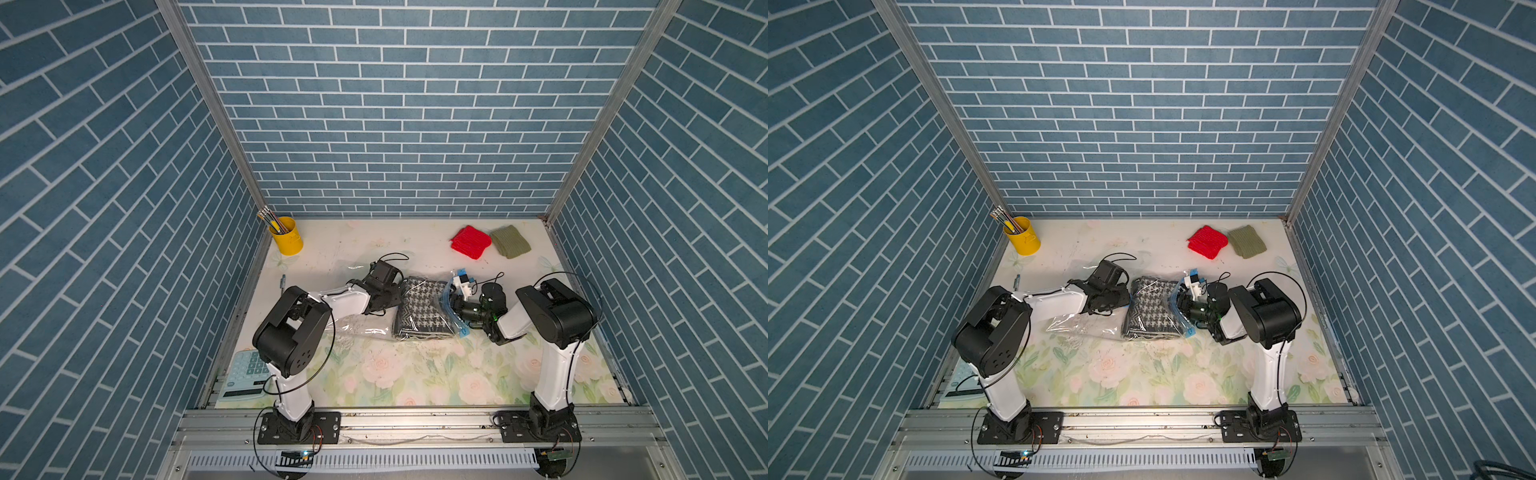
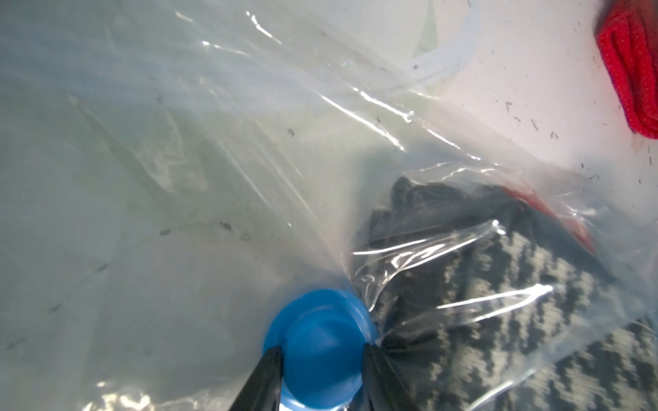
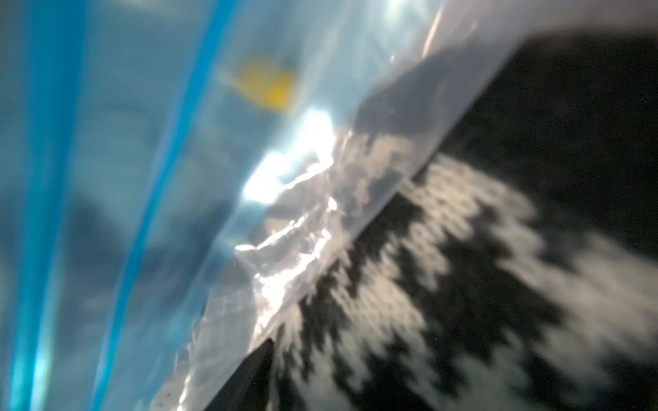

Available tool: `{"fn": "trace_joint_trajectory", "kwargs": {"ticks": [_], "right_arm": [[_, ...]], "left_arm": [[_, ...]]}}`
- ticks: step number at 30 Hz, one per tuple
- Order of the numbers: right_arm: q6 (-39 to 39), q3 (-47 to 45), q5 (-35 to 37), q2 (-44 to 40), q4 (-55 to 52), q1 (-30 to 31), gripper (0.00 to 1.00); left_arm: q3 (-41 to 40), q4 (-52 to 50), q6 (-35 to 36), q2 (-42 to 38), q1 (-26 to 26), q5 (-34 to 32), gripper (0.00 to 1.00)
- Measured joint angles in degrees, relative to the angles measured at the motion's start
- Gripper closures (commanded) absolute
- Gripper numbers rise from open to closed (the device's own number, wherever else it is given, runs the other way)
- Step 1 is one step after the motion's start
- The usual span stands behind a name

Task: Take the scarf out of the vacuum bag
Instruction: Take out the scarf from the vacuum bag.

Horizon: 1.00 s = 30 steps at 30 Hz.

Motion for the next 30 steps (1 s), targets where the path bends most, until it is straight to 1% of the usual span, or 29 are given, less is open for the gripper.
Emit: {"fn": "trace_joint_trajectory", "kwargs": {"ticks": [3,4,5,7,8,9,17,21,24,27,30], "right_arm": [[1.4,1.2,0.0,1.7,2.3,1.2,0.45],[1.8,1.5,0.0,2.1,2.6,1.5,0.50],[2.1,1.6,0.1,2.3,2.8,1.8,0.58],[2.9,1.6,0.1,2.9,3.4,2.3,0.82],[3.1,1.6,0.0,3.1,3.9,2.5,0.93],[3.7,1.6,0.0,3.3,4.5,2.5,0.99],[4.5,0.7,0.1,3.1,5.7,2.5,1.00],[2.0,-0.4,0.4,0.2,1.4,1.7,1.00],[-2.3,-0.5,1.3,-3.8,-6.5,0.7,1.00],[-8.0,0.4,3.4,-8.5,-17.6,-0.1,1.00],[-14.1,3.5,6.2,-11.6,-29.1,-0.3,1.00]], "left_arm": [[0.0,0.0,0.0,0.0,0.1,-0.2,0.59],[0.0,0.0,0.0,0.0,0.1,-0.3,0.59],[0.0,0.0,0.0,0.0,0.1,-0.4,0.59],[0.0,0.0,0.0,0.0,0.1,-0.6,0.59],[0.0,0.0,0.0,0.0,0.1,-0.6,0.59],[0.0,0.1,0.0,0.0,0.1,-0.6,0.59],[-0.1,0.2,0.0,-0.1,0.1,-0.6,0.59],[-0.2,0.3,0.0,-0.1,0.1,-0.1,0.59],[-0.4,0.5,-0.1,-0.2,-0.1,0.4,0.58],[-0.5,0.8,-0.3,-0.2,-0.2,0.8,0.58],[-0.7,1.0,-0.3,-0.3,-0.2,1.2,0.58]]}}
